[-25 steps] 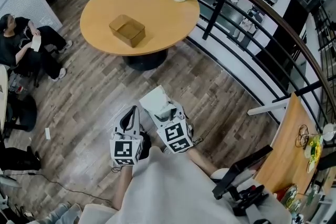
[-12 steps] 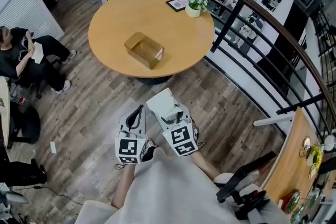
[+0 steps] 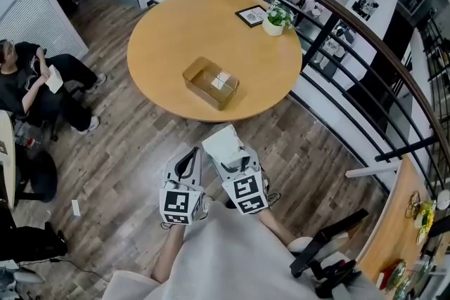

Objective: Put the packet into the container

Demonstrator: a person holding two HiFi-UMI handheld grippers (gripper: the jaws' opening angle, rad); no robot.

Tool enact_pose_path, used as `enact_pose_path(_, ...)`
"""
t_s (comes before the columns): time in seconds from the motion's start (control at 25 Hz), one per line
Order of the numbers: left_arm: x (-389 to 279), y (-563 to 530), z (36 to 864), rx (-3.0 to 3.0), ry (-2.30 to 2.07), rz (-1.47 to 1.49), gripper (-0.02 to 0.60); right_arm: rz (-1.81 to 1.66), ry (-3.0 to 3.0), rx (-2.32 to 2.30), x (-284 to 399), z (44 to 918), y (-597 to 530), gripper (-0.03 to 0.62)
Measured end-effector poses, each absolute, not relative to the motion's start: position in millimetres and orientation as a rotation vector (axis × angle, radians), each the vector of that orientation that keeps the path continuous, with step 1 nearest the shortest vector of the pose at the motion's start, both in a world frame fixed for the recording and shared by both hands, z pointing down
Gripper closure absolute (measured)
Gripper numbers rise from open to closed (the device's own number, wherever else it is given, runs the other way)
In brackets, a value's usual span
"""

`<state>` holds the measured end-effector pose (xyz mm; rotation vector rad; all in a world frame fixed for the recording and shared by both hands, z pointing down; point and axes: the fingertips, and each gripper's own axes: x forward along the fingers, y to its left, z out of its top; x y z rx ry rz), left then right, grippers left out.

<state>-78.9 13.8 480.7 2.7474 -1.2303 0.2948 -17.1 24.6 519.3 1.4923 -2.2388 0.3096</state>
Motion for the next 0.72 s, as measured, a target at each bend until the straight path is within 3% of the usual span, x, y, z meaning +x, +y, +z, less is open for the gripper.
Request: enact_pose_path(0.72, -60.0, -120.6, 485.8, 2.68, -1.376, 0.384, 0.577, 0.342, -2.359, 1.338, -3.7, 529.9, -102.2, 0.33)
